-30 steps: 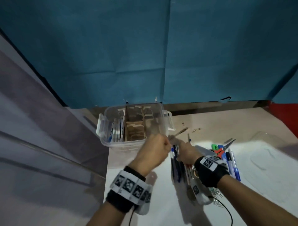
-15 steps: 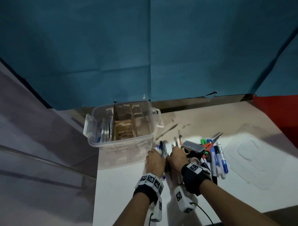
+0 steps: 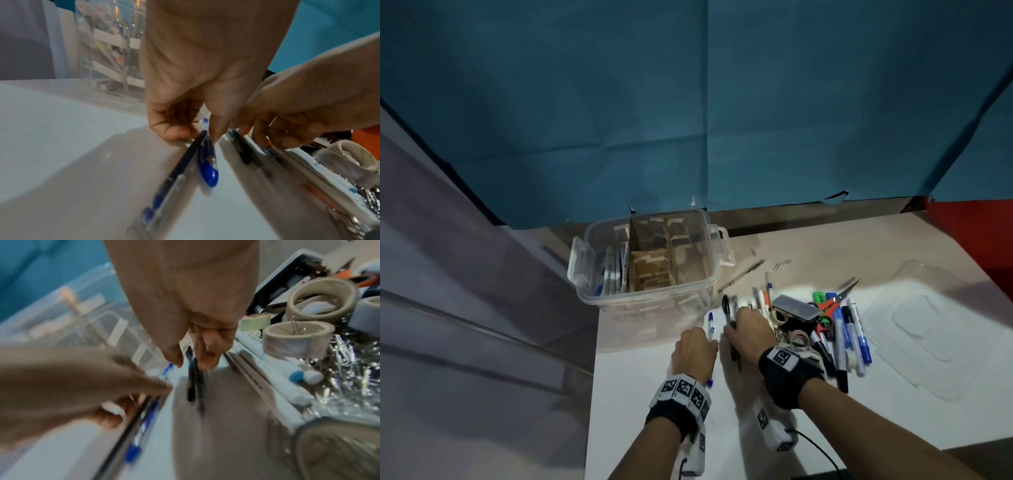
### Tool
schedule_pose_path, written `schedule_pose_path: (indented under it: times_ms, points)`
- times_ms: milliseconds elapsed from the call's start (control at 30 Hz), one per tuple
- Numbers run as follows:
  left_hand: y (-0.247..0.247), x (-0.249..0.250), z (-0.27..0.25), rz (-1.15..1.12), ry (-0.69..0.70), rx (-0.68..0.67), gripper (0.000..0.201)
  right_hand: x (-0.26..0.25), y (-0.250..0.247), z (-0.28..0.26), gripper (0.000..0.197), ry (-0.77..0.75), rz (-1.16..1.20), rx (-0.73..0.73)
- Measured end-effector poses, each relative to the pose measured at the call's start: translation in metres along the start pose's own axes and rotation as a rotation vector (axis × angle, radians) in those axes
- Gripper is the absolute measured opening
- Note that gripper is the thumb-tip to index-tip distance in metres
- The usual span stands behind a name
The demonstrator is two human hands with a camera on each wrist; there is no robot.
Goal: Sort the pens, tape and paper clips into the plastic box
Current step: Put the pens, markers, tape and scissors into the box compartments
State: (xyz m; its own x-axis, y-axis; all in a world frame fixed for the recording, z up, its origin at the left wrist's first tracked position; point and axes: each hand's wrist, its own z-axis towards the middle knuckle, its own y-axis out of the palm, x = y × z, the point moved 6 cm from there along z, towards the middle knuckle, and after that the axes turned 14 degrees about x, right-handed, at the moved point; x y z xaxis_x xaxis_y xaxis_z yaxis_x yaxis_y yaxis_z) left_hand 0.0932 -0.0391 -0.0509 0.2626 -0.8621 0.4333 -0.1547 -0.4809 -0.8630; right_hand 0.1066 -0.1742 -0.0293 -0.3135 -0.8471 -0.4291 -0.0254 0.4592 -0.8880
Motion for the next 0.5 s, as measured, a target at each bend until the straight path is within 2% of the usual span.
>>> schedule_pose_path:
  times_ms: [133,267,367,433,500]
  points:
    - [0.0,-0.003,-0.002,-0.031,0.008,0.025,0.022,-0.01,0.009,-0.018,0.023,-0.102,-0.127,0.052]
    - [-0.002,-0.004,-0.003,-0.064,0.03,0.047,0.022,-0.013,0.009,-0.016,0.019,-0.065,-0.15,0.022]
    - [-0.007,-0.001,-0.004,-0.066,0.042,0.028,0.022,-0.016,0.007,-0.018,0.02,-0.124,-0.21,0.0]
    - [-0.011,0.003,-0.004,-0.064,0.032,-0.005,0.021,-0.016,0.007,-0.021,0.008,-0.16,-0.235,0.017]
    - [-0.015,0.005,-0.003,-0.083,0.012,-0.041,0.017,-0.015,0.008,-0.02,0.007,-0.187,-0.255,0.021]
